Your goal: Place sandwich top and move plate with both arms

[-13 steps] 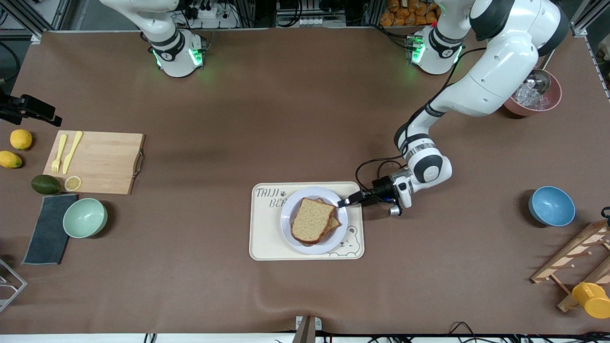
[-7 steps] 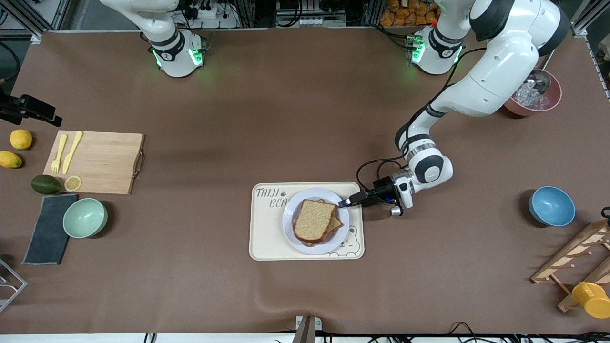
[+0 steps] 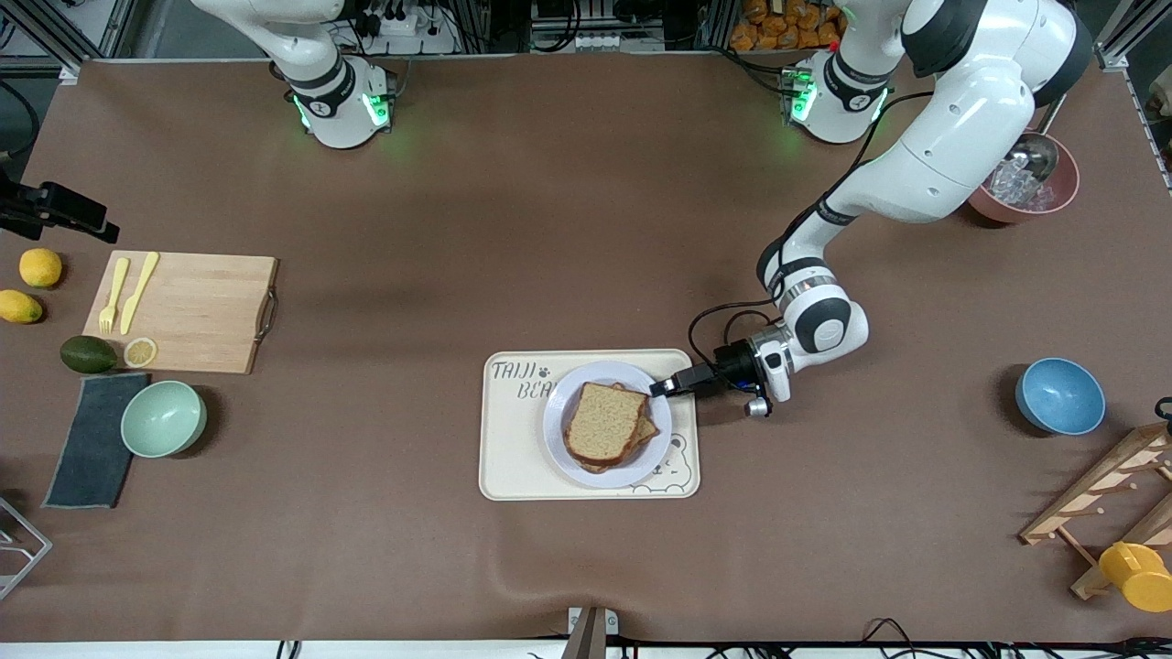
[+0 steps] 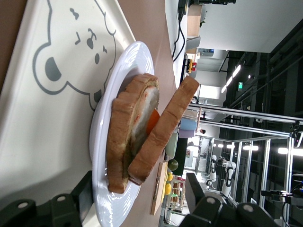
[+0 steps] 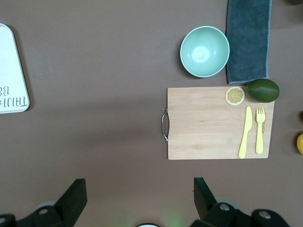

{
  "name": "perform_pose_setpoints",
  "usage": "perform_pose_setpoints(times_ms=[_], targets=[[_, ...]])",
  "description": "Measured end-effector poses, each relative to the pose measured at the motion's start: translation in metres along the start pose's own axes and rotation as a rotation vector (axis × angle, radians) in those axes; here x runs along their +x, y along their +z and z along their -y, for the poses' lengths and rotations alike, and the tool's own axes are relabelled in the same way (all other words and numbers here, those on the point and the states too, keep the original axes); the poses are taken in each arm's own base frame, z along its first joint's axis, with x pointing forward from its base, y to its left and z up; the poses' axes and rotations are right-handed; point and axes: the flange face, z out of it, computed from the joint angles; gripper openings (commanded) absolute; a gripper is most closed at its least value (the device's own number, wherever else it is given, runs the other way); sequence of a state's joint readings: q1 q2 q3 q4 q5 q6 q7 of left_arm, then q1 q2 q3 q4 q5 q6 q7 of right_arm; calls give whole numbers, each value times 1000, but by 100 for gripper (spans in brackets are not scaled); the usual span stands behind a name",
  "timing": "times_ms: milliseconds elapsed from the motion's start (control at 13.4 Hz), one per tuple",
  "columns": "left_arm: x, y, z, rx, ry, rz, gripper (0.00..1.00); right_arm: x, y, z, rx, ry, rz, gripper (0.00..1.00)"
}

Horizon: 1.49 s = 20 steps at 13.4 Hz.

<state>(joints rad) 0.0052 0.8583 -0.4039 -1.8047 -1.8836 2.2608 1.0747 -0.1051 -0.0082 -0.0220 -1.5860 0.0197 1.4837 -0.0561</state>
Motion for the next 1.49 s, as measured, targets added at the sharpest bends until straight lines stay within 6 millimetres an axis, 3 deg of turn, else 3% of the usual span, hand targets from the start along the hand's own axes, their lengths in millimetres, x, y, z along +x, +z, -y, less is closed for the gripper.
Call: perform_pose_setpoints(times_ms=[671,894,1118,1341,1490], targets=[[3,-3,-8,39,-23,55,100,0,0,0,0,-1,0,100],[8,-10,-16,106,-70,87,100,0,0,0,0,-1,0,100],[12,-20,-9,141,-86,76,100,0,0,2,0,-4,0,100],[13,-21,-15,167,-113,99,100,1,1,18,-3,-36,1,100],[16,-23,-32,194,-138,118,100,1,1,35,-6,-66,2,100]])
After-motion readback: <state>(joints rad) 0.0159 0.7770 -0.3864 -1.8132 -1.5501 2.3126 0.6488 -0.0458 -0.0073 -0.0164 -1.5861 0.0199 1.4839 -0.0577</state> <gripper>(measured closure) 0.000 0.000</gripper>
